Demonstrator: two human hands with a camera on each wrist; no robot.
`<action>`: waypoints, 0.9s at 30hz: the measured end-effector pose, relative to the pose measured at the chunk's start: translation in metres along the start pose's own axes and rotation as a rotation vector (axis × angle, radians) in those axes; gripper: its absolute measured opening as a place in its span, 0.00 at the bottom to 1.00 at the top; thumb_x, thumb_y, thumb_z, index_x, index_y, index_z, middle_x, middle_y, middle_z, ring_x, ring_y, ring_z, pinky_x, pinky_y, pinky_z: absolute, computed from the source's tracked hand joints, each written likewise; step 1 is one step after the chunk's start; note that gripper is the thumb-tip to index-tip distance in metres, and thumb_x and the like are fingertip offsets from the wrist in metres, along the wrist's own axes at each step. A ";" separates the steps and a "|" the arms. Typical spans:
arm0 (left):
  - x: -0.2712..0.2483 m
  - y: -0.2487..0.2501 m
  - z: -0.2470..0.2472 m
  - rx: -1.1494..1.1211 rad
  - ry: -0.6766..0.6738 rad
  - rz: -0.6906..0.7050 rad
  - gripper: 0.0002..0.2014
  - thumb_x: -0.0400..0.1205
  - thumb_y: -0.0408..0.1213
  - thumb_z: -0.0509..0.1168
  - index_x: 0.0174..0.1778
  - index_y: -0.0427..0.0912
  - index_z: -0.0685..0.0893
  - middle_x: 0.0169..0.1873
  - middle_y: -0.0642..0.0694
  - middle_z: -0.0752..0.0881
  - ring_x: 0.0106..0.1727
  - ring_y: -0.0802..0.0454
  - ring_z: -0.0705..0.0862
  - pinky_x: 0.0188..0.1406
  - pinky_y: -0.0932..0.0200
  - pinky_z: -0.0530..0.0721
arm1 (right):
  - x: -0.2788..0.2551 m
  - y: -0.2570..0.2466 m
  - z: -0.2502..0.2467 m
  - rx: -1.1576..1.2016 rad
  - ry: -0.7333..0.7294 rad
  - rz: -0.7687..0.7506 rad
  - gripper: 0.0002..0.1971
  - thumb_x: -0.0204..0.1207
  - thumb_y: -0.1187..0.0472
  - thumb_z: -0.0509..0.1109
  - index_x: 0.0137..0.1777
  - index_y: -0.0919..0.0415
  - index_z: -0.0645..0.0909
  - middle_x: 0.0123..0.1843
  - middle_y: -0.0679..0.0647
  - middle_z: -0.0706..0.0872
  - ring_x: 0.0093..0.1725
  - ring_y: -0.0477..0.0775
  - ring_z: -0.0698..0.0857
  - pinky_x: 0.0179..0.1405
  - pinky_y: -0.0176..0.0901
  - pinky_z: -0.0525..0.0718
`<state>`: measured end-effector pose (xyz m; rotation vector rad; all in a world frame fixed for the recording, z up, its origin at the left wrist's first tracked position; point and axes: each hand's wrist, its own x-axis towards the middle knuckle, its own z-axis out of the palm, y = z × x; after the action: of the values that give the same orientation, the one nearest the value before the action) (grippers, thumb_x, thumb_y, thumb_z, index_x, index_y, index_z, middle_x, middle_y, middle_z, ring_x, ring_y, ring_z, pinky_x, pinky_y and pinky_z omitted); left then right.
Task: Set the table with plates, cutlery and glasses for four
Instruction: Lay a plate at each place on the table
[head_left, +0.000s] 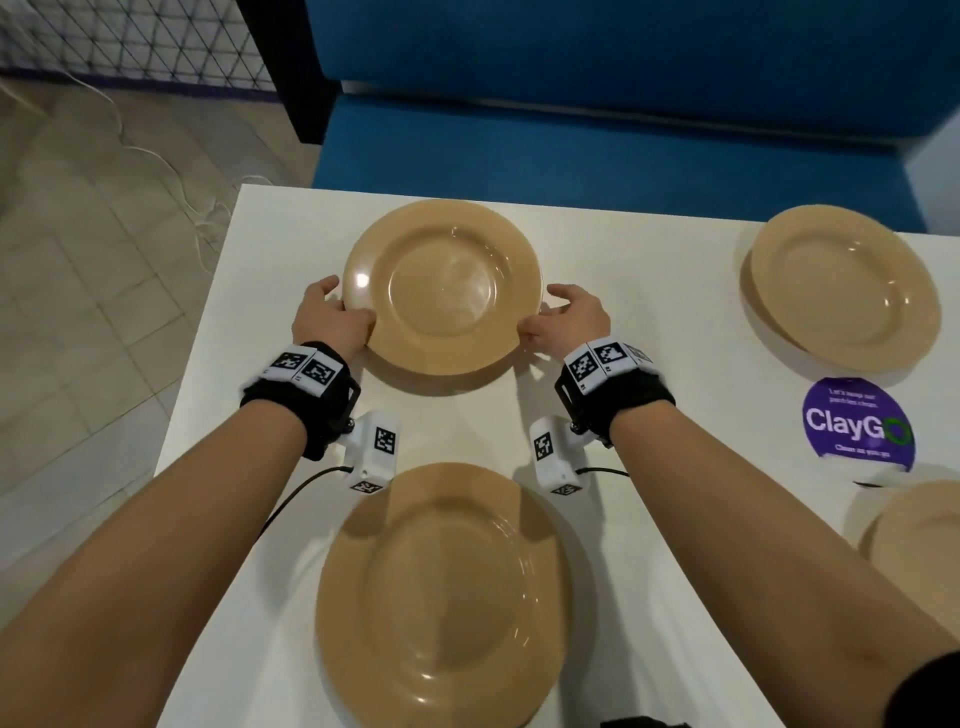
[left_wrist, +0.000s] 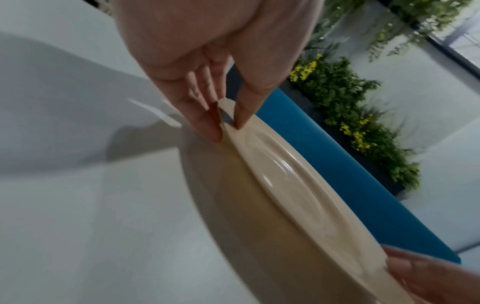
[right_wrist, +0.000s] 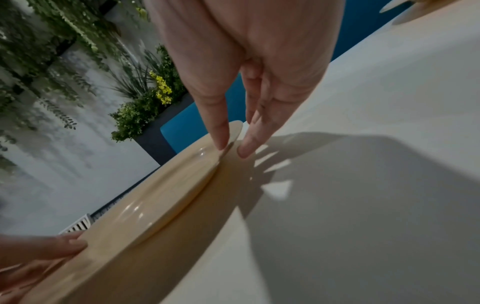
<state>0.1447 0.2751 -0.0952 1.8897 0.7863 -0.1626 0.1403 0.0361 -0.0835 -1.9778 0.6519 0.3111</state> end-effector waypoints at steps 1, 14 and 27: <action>0.002 -0.001 -0.001 0.006 -0.005 0.005 0.34 0.71 0.31 0.67 0.76 0.49 0.70 0.56 0.48 0.85 0.60 0.47 0.84 0.65 0.48 0.81 | 0.000 -0.001 0.000 0.004 0.006 -0.012 0.33 0.64 0.65 0.76 0.72 0.54 0.74 0.42 0.48 0.84 0.51 0.52 0.87 0.59 0.41 0.83; 0.017 0.001 -0.022 0.079 0.126 0.073 0.25 0.75 0.32 0.63 0.70 0.50 0.80 0.52 0.49 0.89 0.56 0.50 0.86 0.64 0.54 0.82 | -0.003 -0.004 0.020 0.046 -0.088 -0.067 0.32 0.67 0.71 0.77 0.70 0.57 0.73 0.37 0.49 0.84 0.41 0.57 0.90 0.57 0.52 0.87; 0.024 -0.004 -0.028 0.050 0.124 0.085 0.25 0.71 0.33 0.65 0.66 0.50 0.83 0.47 0.51 0.90 0.53 0.50 0.88 0.61 0.52 0.84 | 0.006 -0.011 0.022 0.001 -0.071 -0.111 0.31 0.70 0.72 0.74 0.73 0.54 0.75 0.36 0.43 0.81 0.48 0.55 0.86 0.59 0.52 0.86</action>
<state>0.1547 0.3107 -0.0961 1.9917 0.7900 -0.0128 0.1527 0.0577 -0.0886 -1.9843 0.4951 0.3111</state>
